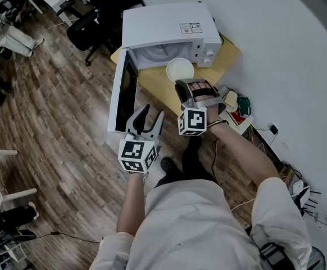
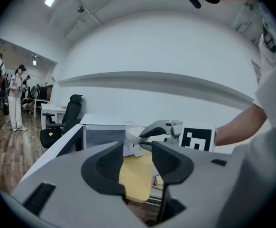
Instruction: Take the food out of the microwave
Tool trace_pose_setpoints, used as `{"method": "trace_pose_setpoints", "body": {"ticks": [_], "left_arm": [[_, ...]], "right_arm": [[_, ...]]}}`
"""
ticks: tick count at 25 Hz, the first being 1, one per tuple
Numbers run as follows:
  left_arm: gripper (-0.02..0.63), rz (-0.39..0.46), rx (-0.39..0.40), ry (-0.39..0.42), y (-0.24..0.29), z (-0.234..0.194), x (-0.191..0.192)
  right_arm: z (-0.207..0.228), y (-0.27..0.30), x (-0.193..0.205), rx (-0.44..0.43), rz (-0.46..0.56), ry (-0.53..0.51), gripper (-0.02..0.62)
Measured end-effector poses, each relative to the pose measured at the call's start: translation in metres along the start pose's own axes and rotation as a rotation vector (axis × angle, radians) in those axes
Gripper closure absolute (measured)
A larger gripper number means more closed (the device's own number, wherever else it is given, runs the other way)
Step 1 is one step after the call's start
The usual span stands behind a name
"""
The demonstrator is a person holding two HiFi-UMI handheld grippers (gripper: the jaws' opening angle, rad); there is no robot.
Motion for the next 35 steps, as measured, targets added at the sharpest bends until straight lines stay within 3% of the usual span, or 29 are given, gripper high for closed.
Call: {"method": "trace_pose_setpoints", "body": {"ticks": [15, 24, 35], "left_arm": [[0.457, -0.01, 0.045, 0.02, -0.006, 0.02, 0.003], [0.529, 0.013, 0.028, 0.017, -0.011, 0.022, -0.002], [0.56, 0.011, 0.016, 0.018, -0.013, 0.025, 0.002]], "right_arm": [[0.004, -0.051, -0.02, -0.005, 0.016, 0.002, 0.535], [0.0, -0.056, -0.026, -0.003, 0.022, 0.005, 0.535], [-0.007, -0.059, -0.029, -0.001, 0.027, 0.007, 0.537]]}}
Point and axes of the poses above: the fingertips, and each gripper's own axes: y forward along the fingers, z to its right, x out of its underside, the point moved 1 cm from there along -y, backward along the fingers, and after that the axes turned 10 degrees about -y, right-handed, at the moved point
